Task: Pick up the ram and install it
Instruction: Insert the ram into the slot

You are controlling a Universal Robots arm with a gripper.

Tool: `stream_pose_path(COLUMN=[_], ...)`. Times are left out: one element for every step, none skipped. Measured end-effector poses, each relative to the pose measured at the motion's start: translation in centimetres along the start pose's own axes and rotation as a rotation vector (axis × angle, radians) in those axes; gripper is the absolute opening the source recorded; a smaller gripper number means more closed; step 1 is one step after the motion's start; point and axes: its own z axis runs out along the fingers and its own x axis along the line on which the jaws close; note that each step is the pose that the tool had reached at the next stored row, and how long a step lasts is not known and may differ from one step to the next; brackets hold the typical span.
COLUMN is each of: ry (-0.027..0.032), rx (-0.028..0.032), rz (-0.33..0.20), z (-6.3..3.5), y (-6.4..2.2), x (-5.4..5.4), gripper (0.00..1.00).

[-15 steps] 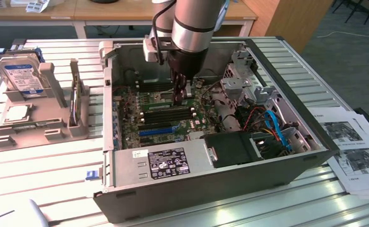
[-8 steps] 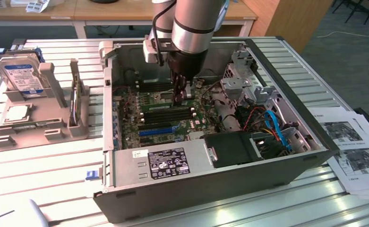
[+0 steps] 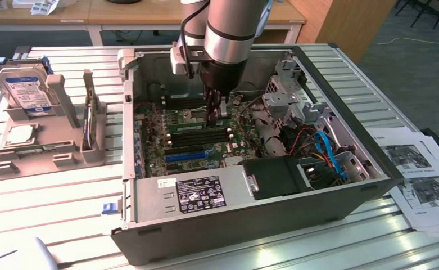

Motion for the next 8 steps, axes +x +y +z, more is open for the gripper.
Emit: stream_pose_path(ry=[-0.0001,0.0000,-0.0001,-0.0002,-0.0003,-0.0002,-0.0001,-0.0002], rx=[0.0000,0.0000,0.0000,0.0001,0.0001,0.0001,0.0000,0.0001], rz=[0.000,0.000,0.000,0.000,0.000,0.000,0.000,0.000], z=[0.00,0.00,0.00,0.01,0.01,0.00,-0.01,0.00], y=[0.00,-0.01,-0.06,-0.16,-0.30,-0.43,-0.55,-0.67], x=[0.00,0.00,0.00,0.00,0.00,0.00,0.00,0.00], gripper=[0.12,0.12,0.12,0.12,0.12,0.12,0.12,0.12])
